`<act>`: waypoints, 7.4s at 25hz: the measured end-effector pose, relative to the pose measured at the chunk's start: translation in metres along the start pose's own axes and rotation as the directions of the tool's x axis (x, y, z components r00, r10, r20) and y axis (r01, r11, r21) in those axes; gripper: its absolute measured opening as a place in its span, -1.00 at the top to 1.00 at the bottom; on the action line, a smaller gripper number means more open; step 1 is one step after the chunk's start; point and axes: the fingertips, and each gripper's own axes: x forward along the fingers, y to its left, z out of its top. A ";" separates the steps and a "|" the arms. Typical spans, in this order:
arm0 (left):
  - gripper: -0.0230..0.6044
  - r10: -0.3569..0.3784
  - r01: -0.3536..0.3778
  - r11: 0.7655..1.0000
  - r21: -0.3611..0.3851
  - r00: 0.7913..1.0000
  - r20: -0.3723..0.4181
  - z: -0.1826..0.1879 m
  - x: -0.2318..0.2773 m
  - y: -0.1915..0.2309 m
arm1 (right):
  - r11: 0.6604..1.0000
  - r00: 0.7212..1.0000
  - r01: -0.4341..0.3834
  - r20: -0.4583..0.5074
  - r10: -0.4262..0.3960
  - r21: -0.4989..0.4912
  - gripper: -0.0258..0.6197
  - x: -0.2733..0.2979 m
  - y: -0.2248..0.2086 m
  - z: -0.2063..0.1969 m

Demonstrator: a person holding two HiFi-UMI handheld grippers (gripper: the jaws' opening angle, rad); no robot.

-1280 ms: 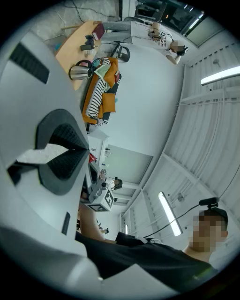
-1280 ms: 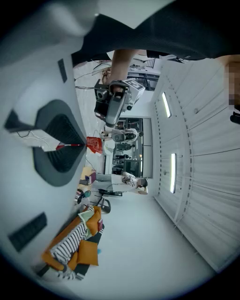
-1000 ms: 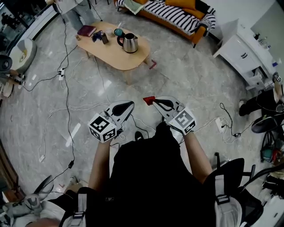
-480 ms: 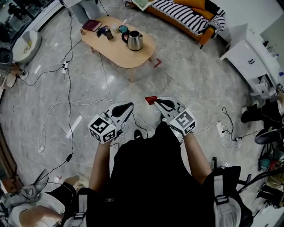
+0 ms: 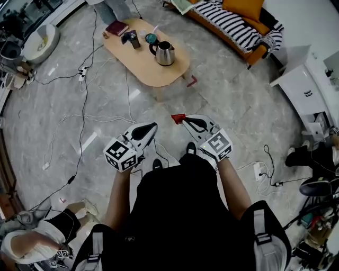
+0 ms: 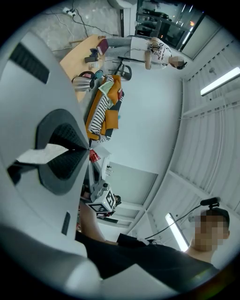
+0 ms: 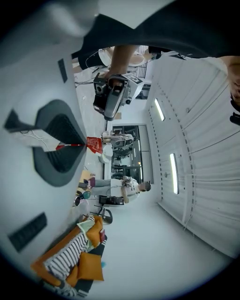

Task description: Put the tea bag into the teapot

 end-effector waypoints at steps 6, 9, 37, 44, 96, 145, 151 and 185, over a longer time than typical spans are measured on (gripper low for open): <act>0.90 0.071 -0.071 0.997 -0.007 0.997 0.025 0.022 0.048 -0.005 | 0.998 0.998 -0.065 0.017 0.066 -0.014 0.89 -0.020 -0.053 0.006; 0.90 0.120 -0.119 0.993 -0.010 0.992 0.036 0.029 0.067 -0.005 | 0.995 0.995 -0.093 0.031 0.094 -0.019 0.89 -0.031 -0.076 0.010; 0.90 0.175 -0.173 0.983 -0.055 0.984 0.023 0.036 0.094 0.069 | 0.989 0.989 -0.145 -0.003 0.145 -0.010 0.88 0.014 -0.123 0.001; 0.90 0.091 -0.090 0.995 -0.040 0.996 0.013 0.060 0.100 0.139 | 0.995 0.995 -0.095 -0.036 0.094 -0.014 0.88 0.067 -0.137 0.012; 0.90 0.030 -0.034 0.994 -0.108 0.999 -0.031 0.092 0.113 0.351 | 0.986 0.978 -0.147 -0.161 0.134 -0.073 0.88 0.296 -0.225 0.038; 0.90 -0.129 0.121 0.981 -0.153 0.991 -0.038 0.123 0.264 0.455 | 0.984 0.950 -0.127 -0.300 0.085 -0.123 0.88 0.335 -0.381 0.029; 0.90 -0.151 0.142 0.979 -0.147 0.987 -0.051 0.120 0.267 0.460 | 0.986 0.947 -0.119 -0.311 0.077 -0.117 0.88 0.344 -0.384 0.022; 0.90 -0.056 0.008 0.966 -0.257 0.982 -0.180 0.075 0.264 0.449 | 0.999 0.835 -0.045 -0.548 0.052 0.026 0.88 0.429 -0.485 -0.174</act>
